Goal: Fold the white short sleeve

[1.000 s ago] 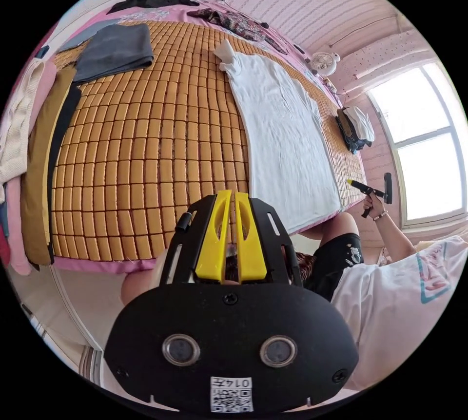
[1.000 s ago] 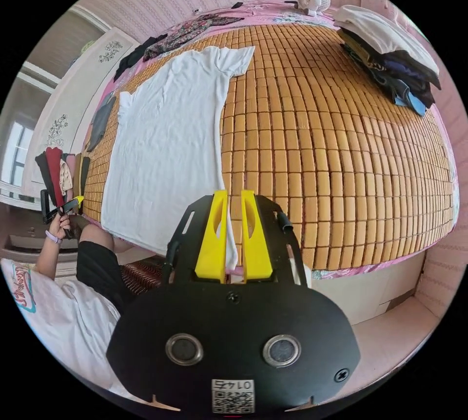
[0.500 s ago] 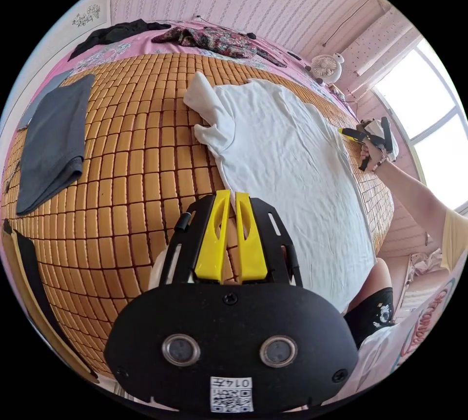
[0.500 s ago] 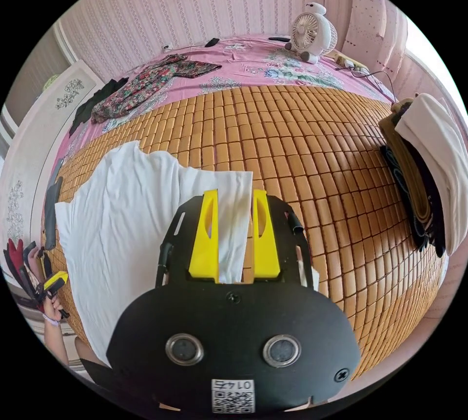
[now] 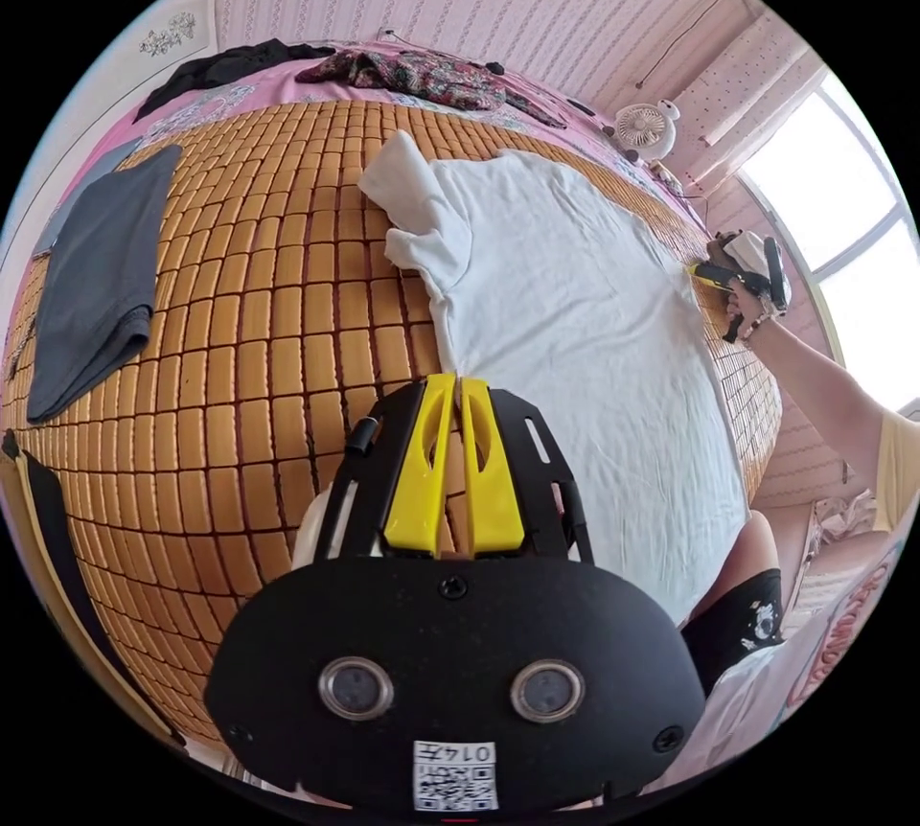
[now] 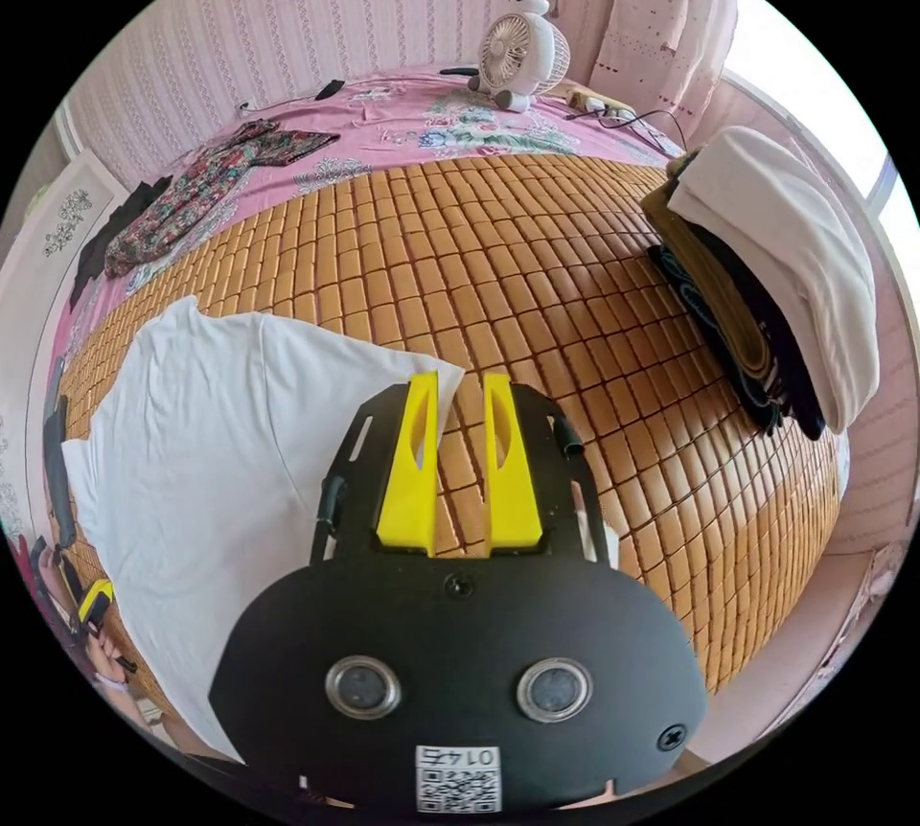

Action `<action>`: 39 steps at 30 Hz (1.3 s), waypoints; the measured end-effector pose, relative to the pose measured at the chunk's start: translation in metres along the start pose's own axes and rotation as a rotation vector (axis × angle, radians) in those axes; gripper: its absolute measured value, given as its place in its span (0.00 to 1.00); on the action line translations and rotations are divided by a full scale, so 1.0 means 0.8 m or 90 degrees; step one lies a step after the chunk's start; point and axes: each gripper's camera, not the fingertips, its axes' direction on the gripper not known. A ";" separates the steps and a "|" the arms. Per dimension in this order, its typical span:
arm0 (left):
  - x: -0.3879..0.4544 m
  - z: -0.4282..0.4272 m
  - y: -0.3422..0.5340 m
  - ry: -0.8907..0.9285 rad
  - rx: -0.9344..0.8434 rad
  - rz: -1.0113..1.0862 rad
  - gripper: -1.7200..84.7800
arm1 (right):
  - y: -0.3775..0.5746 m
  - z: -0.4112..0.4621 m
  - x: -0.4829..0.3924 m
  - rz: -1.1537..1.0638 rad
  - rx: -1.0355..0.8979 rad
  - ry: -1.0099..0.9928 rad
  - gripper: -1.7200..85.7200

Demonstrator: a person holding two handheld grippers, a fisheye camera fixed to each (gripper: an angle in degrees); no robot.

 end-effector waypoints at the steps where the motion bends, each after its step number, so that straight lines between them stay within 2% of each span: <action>1: -0.002 -0.004 0.000 0.002 0.009 -0.004 0.01 | -0.001 -0.012 -0.009 -0.012 0.022 0.005 0.10; 3: -0.015 -0.023 0.000 0.009 0.056 -0.024 0.01 | -0.001 -0.035 -0.038 -0.063 0.071 -0.023 0.09; 6: -0.040 -0.037 -0.007 0.016 0.104 -0.070 0.01 | 0.000 -0.071 -0.127 -0.211 0.122 -0.152 0.09; 12: -0.070 -0.031 -0.047 0.062 0.133 -0.109 0.04 | 0.043 -0.120 -0.387 -0.568 0.075 -0.437 0.09; 13: -0.070 -0.029 -0.051 0.058 0.129 -0.105 0.05 | 0.059 -0.125 -0.440 -0.662 0.041 -0.494 0.09; 15: -0.073 -0.017 -0.062 0.052 0.116 -0.099 0.06 | 0.082 -0.121 -0.509 -0.746 -0.009 -0.494 0.10; 16: -0.074 -0.013 -0.064 0.053 0.110 -0.099 0.06 | 0.093 -0.111 -0.547 -0.771 -0.030 -0.448 0.10; 20: -0.077 0.009 -0.072 0.030 0.061 -0.085 0.05 | 0.106 -0.053 -0.629 -0.733 -0.061 -0.187 0.11; 22: -0.075 0.010 -0.070 0.012 0.070 -0.073 0.02 | 0.108 -0.030 -0.643 -0.720 -0.086 -0.127 0.09; 25: -0.078 0.010 -0.068 0.016 0.072 -0.078 0.01 | 0.099 -0.026 -0.644 -0.690 -0.073 -0.145 0.03; 27: -0.083 0.009 -0.066 0.031 0.077 -0.094 0.01 | 0.094 -0.026 -0.642 -0.704 -0.088 -0.172 0.02; 31: -0.080 -0.022 -0.048 0.064 0.150 -0.099 0.01 | 0.064 -0.069 -0.592 -0.652 0.021 -0.475 0.02; 34: -0.076 -0.053 -0.023 0.077 0.219 -0.103 0.02 | 0.035 -0.064 -0.559 -0.568 0.006 -0.606 0.05; 36: -0.079 -0.056 -0.011 0.087 0.215 -0.111 0.05 | 0.022 -0.053 -0.547 -0.533 -0.032 -0.646 0.09; 39: -0.082 -0.045 -0.008 0.075 0.192 -0.125 0.06 | 0.018 -0.043 -0.530 -0.514 -0.050 -0.656 0.08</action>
